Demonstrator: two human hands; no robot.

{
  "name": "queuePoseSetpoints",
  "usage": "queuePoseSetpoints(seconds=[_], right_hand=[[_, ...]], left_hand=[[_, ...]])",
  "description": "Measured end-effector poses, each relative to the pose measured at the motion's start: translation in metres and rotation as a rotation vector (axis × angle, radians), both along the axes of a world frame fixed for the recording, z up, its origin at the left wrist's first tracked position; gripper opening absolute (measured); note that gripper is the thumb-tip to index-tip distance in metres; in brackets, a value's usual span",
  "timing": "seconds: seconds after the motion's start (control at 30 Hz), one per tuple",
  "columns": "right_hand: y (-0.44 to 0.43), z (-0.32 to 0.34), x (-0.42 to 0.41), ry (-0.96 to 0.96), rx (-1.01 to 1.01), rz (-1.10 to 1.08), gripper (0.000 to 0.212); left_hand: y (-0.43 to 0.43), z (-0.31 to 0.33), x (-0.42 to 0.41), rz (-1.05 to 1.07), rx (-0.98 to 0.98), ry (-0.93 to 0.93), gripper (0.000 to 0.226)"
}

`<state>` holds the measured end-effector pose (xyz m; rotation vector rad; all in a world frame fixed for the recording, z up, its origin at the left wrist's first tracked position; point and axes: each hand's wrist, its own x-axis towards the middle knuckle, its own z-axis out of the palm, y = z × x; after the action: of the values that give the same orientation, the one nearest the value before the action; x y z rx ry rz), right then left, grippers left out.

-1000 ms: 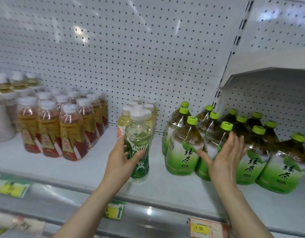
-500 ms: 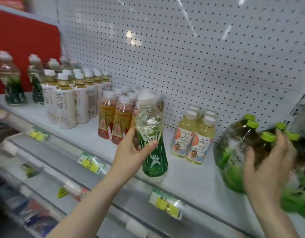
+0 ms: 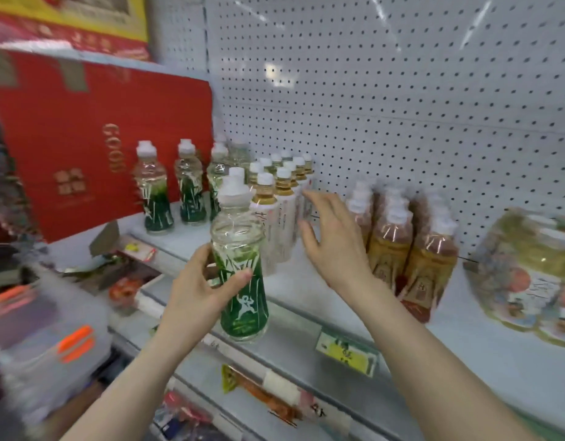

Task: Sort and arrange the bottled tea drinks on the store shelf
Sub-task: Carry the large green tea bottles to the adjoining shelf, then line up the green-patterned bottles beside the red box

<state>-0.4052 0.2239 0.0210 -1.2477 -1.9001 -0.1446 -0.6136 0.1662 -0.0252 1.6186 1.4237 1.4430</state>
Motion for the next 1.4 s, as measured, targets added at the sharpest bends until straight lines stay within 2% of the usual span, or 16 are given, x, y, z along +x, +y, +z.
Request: queuePoseSetpoints(seconds=[0.07,0.17,0.27,0.33,0.37,0.57,0.67,0.77,0.83,1.0,1.1,1.2,1.23,1.3,1.37,1.4], right_hand=[[0.016,0.011,-0.030,0.031,-0.039,0.050,0.045],[0.031,0.038,-0.073,0.160,-0.167,0.306,0.059],[0.051,0.071,-0.110,0.095,-0.302,0.459,0.058],[0.073,0.093,-0.126,-0.007,-0.321,0.443,0.047],[0.084,0.104,-0.132,-0.036,-0.330,0.431,0.041],[0.165,0.146,-0.160,-0.029,-0.469,0.455,0.037],[0.200,0.143,-0.176,-0.094,-0.543,0.385,0.040],[0.223,0.127,-0.193,-0.339,-0.528,0.280,0.043],[0.234,0.119,-0.201,-0.473,-0.503,0.239,0.047],[0.251,0.118,-0.204,-0.512,-0.537,0.197,0.045],[0.259,0.135,-0.195,-0.536,-0.658,0.240,0.045],[0.278,0.163,-0.174,-0.318,-0.613,0.222,0.030],[0.286,0.169,-0.167,-0.307,-0.580,0.186,0.029],[0.300,0.171,-0.164,-0.382,-0.670,0.167,0.038],[0.310,0.162,-0.172,-0.524,-0.829,0.194,0.052],[0.314,0.155,-0.177,-0.606,-0.847,0.194,0.056]], left_hand=[[0.012,0.003,-0.026,0.020,0.004,-0.003,0.077],[0.032,0.009,-0.055,0.023,0.034,0.032,0.078],[0.059,0.016,-0.074,0.057,0.093,0.137,0.082],[0.080,0.024,-0.086,0.034,0.099,0.185,0.067],[0.091,0.029,-0.090,0.022,0.101,0.198,0.066],[0.166,0.063,-0.127,0.003,0.125,0.278,0.086],[0.196,0.069,-0.155,0.120,0.233,0.244,0.068],[0.223,0.065,-0.183,0.276,0.331,0.335,0.050],[0.240,0.066,-0.196,0.333,0.381,0.406,0.049],[0.286,0.105,-0.202,0.252,0.445,0.597,0.052],[0.317,0.138,-0.193,0.115,0.390,0.833,0.051],[0.347,0.158,-0.188,0.000,0.170,1.064,0.053],[0.355,0.160,-0.187,-0.035,0.089,1.115,0.053],[0.366,0.160,-0.187,-0.081,0.000,1.169,0.053],[0.375,0.159,-0.188,-0.095,-0.009,1.175,0.054],[0.379,0.159,-0.189,-0.099,-0.001,1.166,0.051]])
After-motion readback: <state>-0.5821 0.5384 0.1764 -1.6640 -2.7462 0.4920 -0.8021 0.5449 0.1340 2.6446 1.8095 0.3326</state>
